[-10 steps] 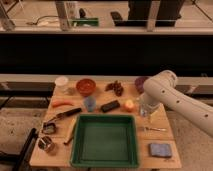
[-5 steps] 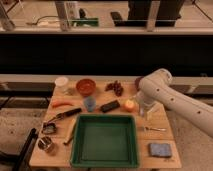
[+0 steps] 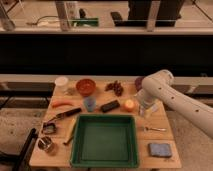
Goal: Place apple in tray
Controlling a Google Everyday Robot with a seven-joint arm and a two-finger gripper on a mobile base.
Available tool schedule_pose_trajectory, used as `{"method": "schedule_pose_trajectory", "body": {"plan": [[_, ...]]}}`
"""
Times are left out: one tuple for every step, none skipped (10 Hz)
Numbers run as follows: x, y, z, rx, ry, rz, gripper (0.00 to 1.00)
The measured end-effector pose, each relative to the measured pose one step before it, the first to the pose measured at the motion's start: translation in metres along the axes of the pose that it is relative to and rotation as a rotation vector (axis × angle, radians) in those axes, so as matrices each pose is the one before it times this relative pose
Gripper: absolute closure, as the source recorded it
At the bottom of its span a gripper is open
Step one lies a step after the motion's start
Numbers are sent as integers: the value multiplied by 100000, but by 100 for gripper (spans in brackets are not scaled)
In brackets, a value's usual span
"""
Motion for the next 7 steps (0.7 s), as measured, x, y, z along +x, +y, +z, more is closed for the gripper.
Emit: {"method": "schedule_pose_trajectory", "body": {"plan": [[113,-558,240,-43,-3801,-96,20],[233,-470,249,214,-4222,-350,20],[117,-591,106,979,-2075,-565,20],[-144,-739,322,489,-2235,-1425,20],[-251,-690,409,602,-1595,-1494,20],[-143,-267,383,-116,-729,-1195,20],[-77,-301,297,565,-155,-990,20]]}}
